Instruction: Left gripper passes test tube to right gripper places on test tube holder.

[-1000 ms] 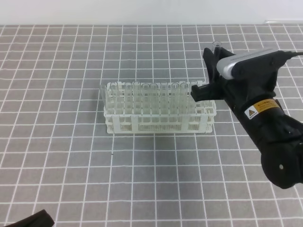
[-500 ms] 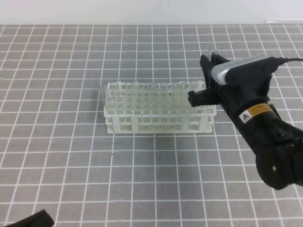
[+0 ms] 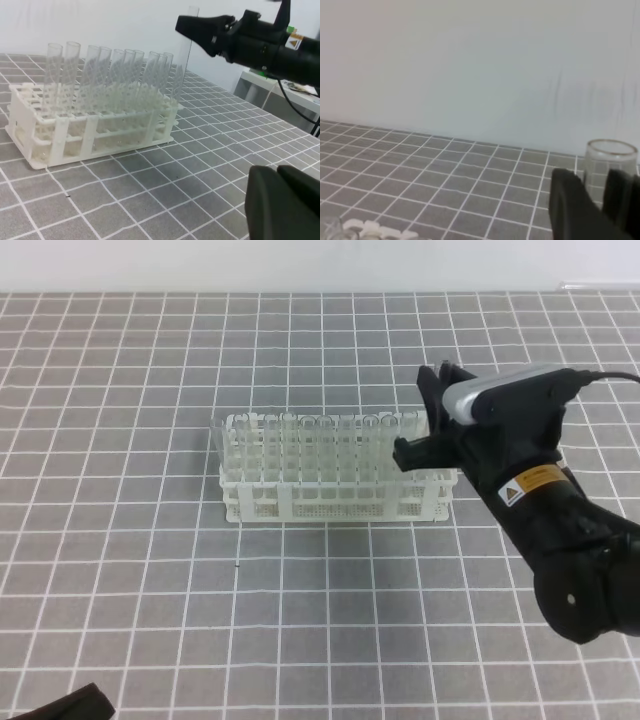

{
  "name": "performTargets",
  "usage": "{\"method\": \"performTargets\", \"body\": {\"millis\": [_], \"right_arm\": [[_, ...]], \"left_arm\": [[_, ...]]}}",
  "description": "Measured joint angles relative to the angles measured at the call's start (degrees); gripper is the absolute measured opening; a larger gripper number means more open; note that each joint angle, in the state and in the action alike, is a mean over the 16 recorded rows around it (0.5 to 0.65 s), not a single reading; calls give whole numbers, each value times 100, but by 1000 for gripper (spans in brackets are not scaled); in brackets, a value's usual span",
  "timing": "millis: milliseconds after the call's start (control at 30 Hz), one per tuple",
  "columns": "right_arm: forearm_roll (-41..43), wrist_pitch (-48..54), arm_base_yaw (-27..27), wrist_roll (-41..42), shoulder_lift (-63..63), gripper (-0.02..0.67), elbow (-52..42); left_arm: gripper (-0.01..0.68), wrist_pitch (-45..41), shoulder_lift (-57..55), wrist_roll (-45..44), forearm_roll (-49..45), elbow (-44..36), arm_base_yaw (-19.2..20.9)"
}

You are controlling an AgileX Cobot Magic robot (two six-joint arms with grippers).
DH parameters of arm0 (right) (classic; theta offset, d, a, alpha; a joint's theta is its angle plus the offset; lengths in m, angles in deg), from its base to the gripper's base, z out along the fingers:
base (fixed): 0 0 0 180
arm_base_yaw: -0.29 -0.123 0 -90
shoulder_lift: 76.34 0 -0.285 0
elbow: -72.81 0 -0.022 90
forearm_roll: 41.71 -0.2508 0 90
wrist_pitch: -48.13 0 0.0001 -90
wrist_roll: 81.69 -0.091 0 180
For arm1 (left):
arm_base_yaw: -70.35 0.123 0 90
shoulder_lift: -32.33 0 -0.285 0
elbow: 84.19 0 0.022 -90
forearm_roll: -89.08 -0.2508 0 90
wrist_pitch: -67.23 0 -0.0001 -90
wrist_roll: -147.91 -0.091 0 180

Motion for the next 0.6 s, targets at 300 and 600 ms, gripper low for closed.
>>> {"method": "performTargets", "body": {"millis": [300, 600], "right_arm": [[-13, -172, 0, 6, -134, 102, 1], [-45, -271, 0, 148, -161, 102, 97]], "left_arm": [[-1, -10, -4, 1, -3, 5, -1], [0, -20, -7, 2, -3, 14, -2]]}}
